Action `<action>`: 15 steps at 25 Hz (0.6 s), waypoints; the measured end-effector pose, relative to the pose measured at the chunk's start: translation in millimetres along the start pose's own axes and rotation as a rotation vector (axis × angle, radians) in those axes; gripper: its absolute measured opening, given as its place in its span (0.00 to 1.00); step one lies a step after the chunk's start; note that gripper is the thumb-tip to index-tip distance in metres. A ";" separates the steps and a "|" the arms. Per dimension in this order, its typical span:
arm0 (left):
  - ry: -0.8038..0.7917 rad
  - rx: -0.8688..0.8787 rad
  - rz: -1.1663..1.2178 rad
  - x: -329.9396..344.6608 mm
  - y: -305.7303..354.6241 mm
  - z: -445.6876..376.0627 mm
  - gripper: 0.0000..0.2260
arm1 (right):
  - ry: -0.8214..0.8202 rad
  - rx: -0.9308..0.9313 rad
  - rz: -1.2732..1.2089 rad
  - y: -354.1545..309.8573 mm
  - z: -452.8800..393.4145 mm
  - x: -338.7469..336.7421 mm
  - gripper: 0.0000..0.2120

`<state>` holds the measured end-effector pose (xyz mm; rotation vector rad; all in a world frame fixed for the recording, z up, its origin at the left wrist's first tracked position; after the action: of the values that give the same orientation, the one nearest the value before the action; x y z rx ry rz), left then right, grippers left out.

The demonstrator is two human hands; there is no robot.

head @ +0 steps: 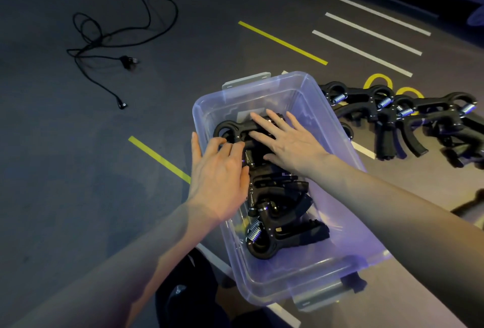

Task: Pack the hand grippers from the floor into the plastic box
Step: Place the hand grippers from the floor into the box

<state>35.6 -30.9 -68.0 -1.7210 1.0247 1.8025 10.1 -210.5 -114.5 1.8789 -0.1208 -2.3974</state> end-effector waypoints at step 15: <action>-0.005 0.015 -0.012 1.0 0.7 0.0 0.13 | -0.113 0.074 -0.574 -2.1 -1.4 5.7 0.27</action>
<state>34.9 -31.5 -68.9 -1.7096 1.0213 1.7868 10.1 -209.1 -120.6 2.0229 0.3802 -2.8906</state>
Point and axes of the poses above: each hand's wrist, its own z-axis away from the middle knuckle, its own x-axis out of the palm, y = z × x, the point moved 1 cm from there along -z, towards the middle knuckle, and after that the axes turned 6 degrees about x, right-handed, at the moved point
